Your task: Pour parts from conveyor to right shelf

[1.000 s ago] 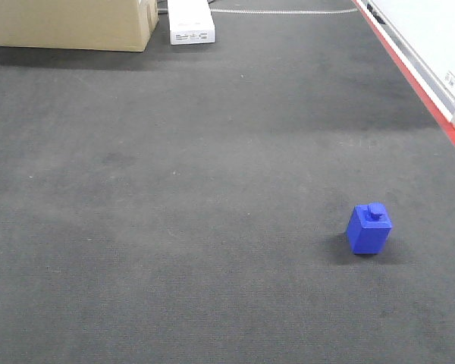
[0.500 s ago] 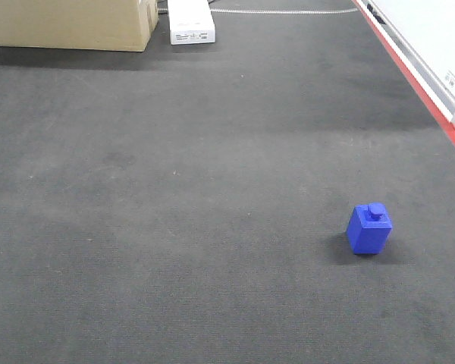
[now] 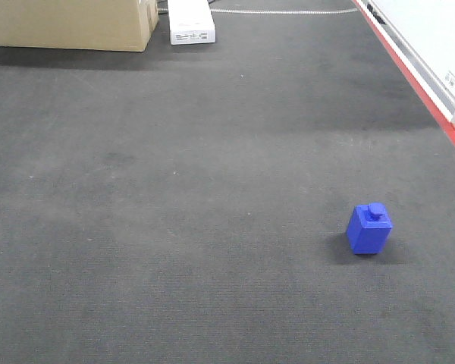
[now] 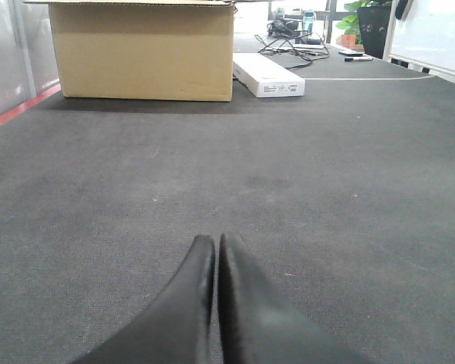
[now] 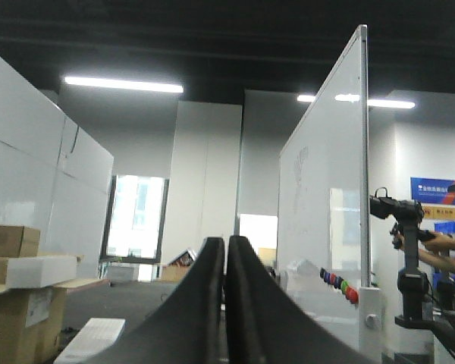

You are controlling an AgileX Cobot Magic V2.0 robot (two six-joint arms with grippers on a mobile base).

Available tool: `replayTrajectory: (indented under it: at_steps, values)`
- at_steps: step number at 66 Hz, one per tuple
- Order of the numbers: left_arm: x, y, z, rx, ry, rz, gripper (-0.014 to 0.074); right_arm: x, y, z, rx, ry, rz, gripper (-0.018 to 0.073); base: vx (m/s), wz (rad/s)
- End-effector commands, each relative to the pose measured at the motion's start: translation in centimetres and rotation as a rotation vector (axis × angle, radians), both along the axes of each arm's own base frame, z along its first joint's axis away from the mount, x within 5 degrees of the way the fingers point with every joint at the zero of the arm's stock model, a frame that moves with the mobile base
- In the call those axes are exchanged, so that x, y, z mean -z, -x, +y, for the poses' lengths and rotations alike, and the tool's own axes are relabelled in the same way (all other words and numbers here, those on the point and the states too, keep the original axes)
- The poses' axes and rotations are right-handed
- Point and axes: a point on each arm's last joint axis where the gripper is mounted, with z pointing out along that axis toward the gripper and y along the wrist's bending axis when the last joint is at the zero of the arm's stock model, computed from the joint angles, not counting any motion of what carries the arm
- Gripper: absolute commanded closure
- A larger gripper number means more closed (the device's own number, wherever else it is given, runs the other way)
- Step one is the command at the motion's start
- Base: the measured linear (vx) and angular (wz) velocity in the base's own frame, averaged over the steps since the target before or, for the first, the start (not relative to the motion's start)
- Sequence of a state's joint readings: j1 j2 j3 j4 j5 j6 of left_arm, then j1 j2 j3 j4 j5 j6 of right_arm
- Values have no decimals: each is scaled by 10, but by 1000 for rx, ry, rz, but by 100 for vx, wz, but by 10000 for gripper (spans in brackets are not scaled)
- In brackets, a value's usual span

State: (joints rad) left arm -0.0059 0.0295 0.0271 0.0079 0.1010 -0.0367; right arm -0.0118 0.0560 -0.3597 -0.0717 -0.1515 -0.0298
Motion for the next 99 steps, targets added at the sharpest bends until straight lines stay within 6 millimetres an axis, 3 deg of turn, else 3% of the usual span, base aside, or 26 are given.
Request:
replayTrajectory:
  at_steps: [1,7,15,20,31,35,49,58,75,86,99]
  values:
    - [-13,-1,0,-3,17,-81,603,-31,-11,-1,18,15,95,563,0,0]
    - [-13,-1,0,-3,17,-81,603,-44,-30,-2,27,4,260,544,0,0]
    - [-13,-1,0,-3,17,-81,603,-49,-62,-3,30,-2,413,447,0,0]
    - [-13,-1,0,-3,17,-81,603,-45,-78,-3,29,-2,463,311,0,0]
    - [-13,-1,0,-3,17,-81,603,-34,-105,-4,29,0,562,-83,0,0]
    - [-13,-1,0,-3,17,-81,603,-32,-111,-4,29,0,578,-171,0,0]
    - [-13,-1,0,-3,17,-81,603,-32,-125,-3,8,-50,574,-154,0,0]
    - [-13,-1,0,-3,17,-81,603,-35,-141,-3,1,-94,754,-143,0,0]
    - [-13,-1,0,-3,17,-81,603,-37,-200,-4,17,-81,1214,-125,0,0]
    - [-13,-1,0,-3,17,-81,603,-39,-236,1,-38,-109,1355,-102,0,0]
    - [-13,-1,0,-3,17,-81,603,-25,-274,12,-166,-118,1546,-71,0,0]
